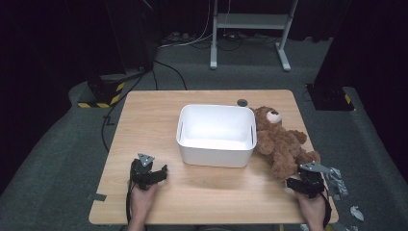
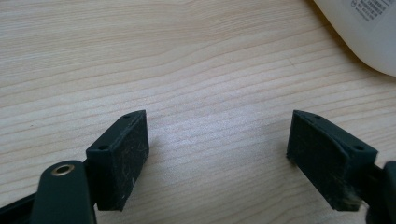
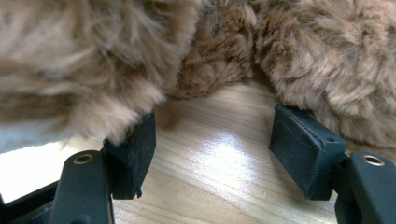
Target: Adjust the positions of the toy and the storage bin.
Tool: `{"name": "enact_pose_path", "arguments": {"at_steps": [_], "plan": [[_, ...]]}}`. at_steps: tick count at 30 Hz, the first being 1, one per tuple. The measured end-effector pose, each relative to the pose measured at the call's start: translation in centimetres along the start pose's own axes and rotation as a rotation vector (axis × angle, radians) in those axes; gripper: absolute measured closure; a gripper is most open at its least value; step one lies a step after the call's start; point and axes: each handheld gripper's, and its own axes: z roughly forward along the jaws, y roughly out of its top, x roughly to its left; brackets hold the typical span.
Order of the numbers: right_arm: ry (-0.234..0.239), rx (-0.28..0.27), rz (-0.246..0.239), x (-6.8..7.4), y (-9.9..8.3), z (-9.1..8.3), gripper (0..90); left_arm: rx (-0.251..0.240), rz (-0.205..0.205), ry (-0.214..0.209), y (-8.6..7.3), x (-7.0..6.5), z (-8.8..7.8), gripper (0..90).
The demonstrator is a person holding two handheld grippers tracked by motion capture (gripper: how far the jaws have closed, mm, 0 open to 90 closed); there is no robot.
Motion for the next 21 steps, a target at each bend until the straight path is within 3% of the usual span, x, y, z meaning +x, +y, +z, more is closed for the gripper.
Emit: {"name": "enact_pose_path", "arguments": {"at_steps": [14,21], "plan": [[-0.006,-0.017,0.002,0.01,-0.02,0.15,31.3,0.004,0.004,0.001,0.02,0.03,-0.02,20.6],[0.01,0.005,-0.004,0.02,-0.11,-0.16,30.7,0.005,0.002,0.003,0.03,0.01,-0.02,20.6]]}}
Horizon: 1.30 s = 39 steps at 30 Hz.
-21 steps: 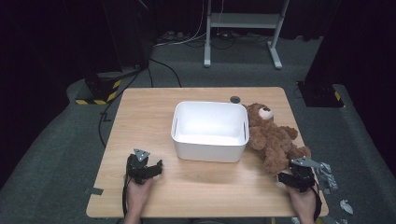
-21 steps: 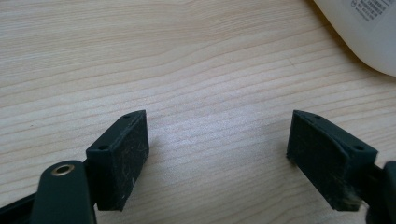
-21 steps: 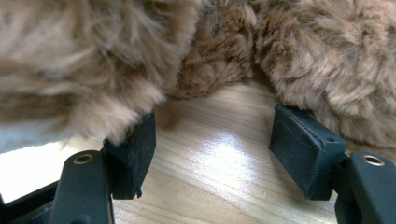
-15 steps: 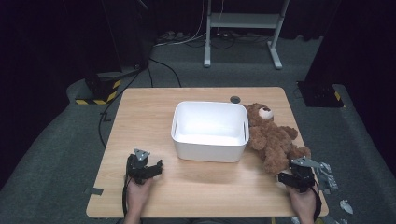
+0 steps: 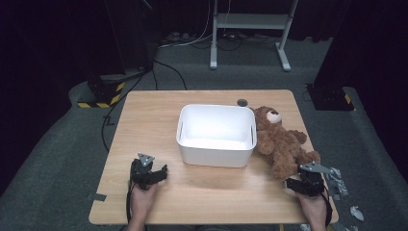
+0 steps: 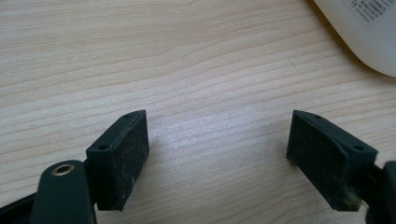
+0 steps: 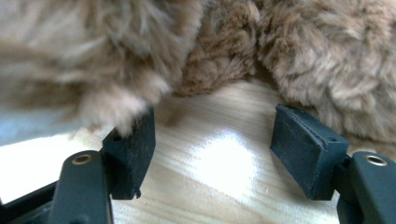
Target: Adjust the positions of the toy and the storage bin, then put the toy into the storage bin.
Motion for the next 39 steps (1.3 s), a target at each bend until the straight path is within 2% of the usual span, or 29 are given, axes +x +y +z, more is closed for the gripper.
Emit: {"name": "enact_pose_path", "arguments": {"at_steps": [5,11,14,18,22,26,32,39], "plan": [[0.003,-0.002,0.015,-0.1,-0.3,-0.4,27.9,-0.004,-0.005,0.001,0.0,0.0,0.0,20.6],[0.021,-0.042,0.037,-0.4,-1.1,-1.8,27.3,-0.005,-0.005,0.001,0.0,-0.1,0.1,20.6],[0.013,-0.068,0.04,-0.5,-1.3,-2.3,27.1,-0.004,-0.007,0.001,0.0,-0.1,0.1,20.6],[0.018,-0.069,0.048,-0.4,-1.5,-2.6,26.6,-0.004,-0.007,0.002,0.0,-0.1,0.1,20.6],[0.022,-0.099,0.049,-0.1,-1.5,-3.2,26.3,-0.005,-0.006,0.001,0.0,-0.1,0.1,20.6],[0.025,-0.114,0.074,-0.3,-1.7,-3.5,25.2,-0.004,-0.007,0.002,0.0,-0.1,0.1,20.6],[0.029,-0.109,0.077,-0.5,-2.1,-4.1,23.9,-0.004,-0.007,0.002,0.0,-0.1,0.1,20.7],[0.036,-0.142,0.068,-0.6,-2.3,-5.1,21.9,-0.004,-0.007,0.002,0.0,-0.1,0.1,20.6]]}}
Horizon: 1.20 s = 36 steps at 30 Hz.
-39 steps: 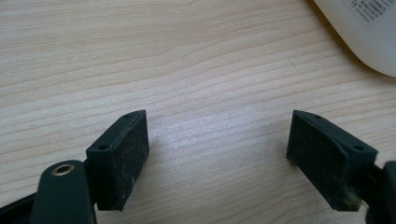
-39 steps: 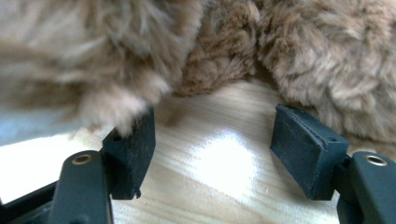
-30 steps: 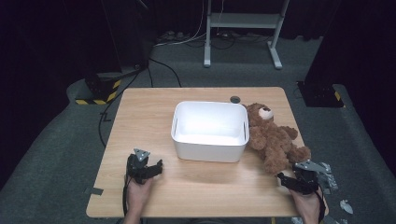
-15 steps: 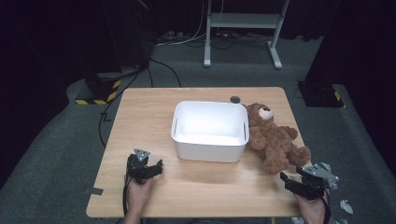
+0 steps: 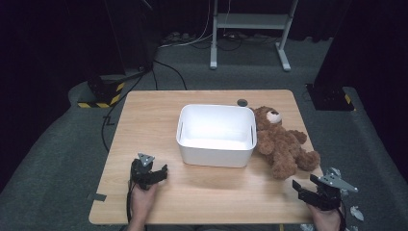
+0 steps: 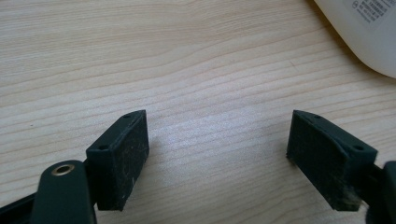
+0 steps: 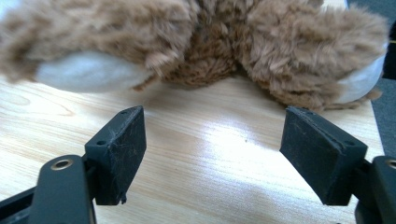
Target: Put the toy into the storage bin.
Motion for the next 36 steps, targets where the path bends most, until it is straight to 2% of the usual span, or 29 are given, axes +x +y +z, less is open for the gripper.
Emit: {"name": "enact_pose_path", "arguments": {"at_steps": [13,15,22,28,36], "plan": [[0.032,-0.059,-0.008,0.7,1.6,-1.1,21.0,-0.001,0.0,0.0,0.0,0.0,0.0,20.7],[0.038,-0.061,0.0,0.8,1.8,-1.1,20.8,-0.001,0.0,0.0,0.0,0.0,0.0,20.7],[0.071,-0.059,-0.023,1.1,2.7,-1.2,20.5,0.002,0.003,0.001,0.0,0.0,0.0,20.8],[0.071,-0.087,-0.025,1.2,3.3,-1.3,20.3,0.002,0.005,0.001,0.0,0.0,0.0,20.8],[0.073,-0.083,-0.024,1.1,3.8,-1.8,20.0,-0.002,0.0,-0.001,0.0,0.0,0.0,20.8]]}}
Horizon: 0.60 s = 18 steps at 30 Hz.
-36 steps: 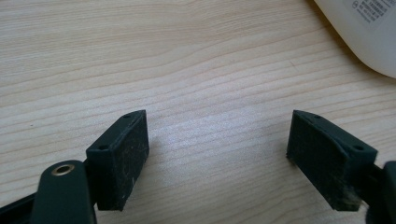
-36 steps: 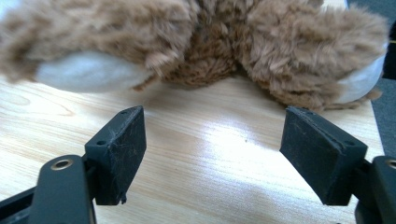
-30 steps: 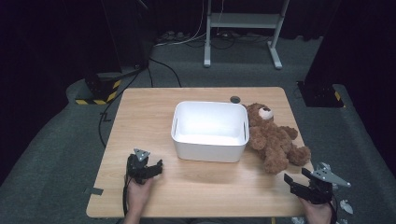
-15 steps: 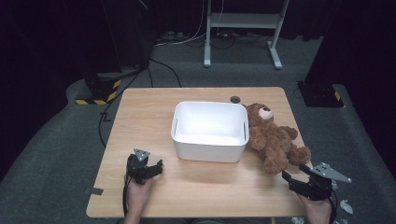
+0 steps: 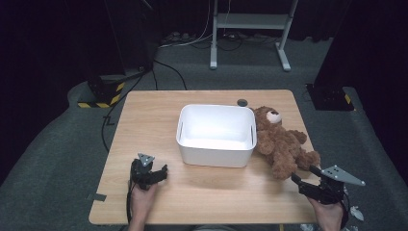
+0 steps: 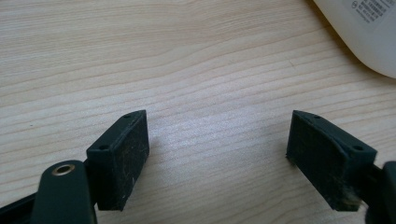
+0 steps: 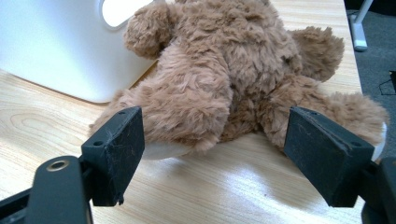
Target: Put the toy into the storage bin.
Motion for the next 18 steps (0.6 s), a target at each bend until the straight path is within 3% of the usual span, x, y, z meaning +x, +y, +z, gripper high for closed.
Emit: {"name": "enact_pose_path", "arguments": {"at_steps": [9,18], "plan": [[0.003,-0.011,0.009,-0.5,0.6,0.2,19.9,0.0,0.0,0.0,0.0,0.0,0.0,20.8],[0.013,-0.014,-0.005,-0.4,2.6,1.0,19.9,0.0,0.0,-0.001,0.0,0.0,0.0,20.9]]}}
